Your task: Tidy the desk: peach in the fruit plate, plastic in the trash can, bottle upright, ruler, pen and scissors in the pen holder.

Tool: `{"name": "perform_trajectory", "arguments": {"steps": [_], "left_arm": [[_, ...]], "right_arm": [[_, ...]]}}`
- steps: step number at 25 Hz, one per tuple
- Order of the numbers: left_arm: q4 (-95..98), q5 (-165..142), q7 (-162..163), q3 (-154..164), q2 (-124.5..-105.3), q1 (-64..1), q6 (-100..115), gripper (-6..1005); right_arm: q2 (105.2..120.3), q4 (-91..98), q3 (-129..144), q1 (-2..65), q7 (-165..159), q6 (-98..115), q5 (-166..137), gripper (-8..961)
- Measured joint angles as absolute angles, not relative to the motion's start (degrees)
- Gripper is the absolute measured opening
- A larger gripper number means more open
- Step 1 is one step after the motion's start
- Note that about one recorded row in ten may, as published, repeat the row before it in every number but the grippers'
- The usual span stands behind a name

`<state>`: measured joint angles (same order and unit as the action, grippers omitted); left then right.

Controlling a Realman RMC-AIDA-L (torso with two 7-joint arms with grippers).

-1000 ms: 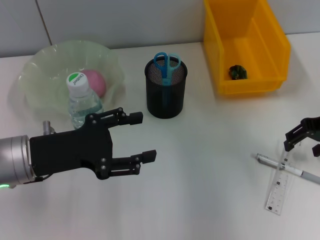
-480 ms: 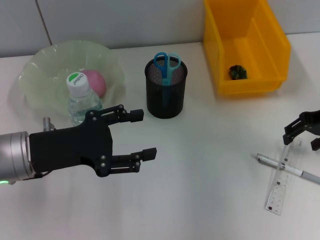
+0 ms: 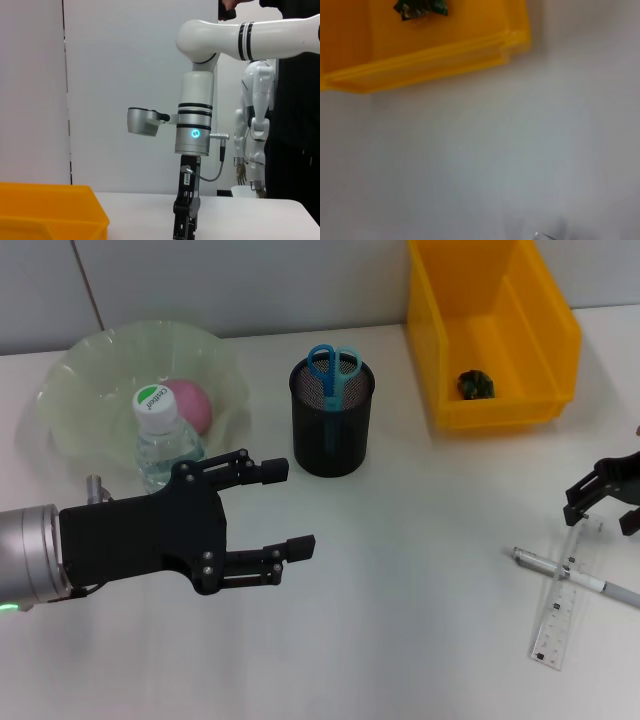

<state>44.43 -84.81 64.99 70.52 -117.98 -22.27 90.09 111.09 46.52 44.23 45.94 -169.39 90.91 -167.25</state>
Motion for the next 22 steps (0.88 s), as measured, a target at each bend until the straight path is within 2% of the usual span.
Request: {"name": "perform_trajectory", "arguments": {"steps": [22], "left_arm": [[45.8,-84.5,65.2,70.8,-118.30,-20.9,90.9,807]], "right_arm": [[110.46,42.2,49.6,49.1,-168.8,89.4,-167.2,738]]}}
